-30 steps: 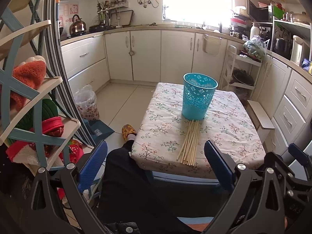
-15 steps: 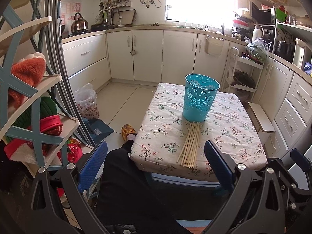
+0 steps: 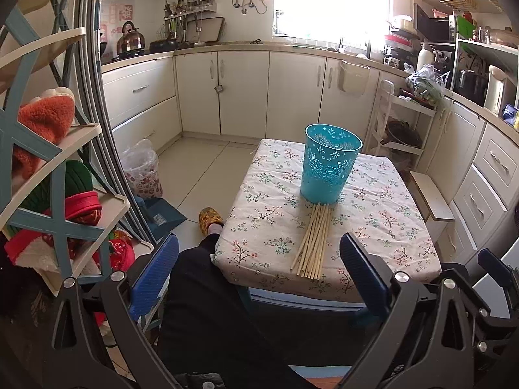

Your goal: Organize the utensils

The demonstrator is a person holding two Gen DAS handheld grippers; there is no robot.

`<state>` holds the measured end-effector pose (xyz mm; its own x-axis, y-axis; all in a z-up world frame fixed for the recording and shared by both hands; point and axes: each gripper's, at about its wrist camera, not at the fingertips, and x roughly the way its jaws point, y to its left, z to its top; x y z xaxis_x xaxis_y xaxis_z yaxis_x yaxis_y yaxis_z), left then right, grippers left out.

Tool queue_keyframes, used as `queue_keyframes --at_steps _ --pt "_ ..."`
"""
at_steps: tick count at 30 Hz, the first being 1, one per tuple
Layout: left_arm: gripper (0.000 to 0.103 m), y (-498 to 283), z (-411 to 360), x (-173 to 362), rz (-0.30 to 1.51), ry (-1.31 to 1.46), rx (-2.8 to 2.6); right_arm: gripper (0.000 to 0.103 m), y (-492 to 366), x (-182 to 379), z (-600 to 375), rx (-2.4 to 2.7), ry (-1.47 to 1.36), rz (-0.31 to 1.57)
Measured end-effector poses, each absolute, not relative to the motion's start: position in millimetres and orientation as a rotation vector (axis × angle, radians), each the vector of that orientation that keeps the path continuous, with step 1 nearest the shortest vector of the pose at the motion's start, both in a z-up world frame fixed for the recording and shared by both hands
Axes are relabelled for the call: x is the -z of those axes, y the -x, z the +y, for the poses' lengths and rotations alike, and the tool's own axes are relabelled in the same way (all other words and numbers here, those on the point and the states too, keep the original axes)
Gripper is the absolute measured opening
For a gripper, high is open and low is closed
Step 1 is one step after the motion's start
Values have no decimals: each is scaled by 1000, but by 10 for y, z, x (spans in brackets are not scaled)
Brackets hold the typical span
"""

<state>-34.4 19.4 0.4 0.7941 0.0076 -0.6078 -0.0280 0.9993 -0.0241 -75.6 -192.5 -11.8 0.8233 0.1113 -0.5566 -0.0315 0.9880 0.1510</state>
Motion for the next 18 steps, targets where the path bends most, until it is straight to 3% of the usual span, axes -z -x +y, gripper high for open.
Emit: queue_keyframes --at_steps 18 --pt "96 301 189 41 665 30 -11 96 701 143 -1931 -92 -138 628"
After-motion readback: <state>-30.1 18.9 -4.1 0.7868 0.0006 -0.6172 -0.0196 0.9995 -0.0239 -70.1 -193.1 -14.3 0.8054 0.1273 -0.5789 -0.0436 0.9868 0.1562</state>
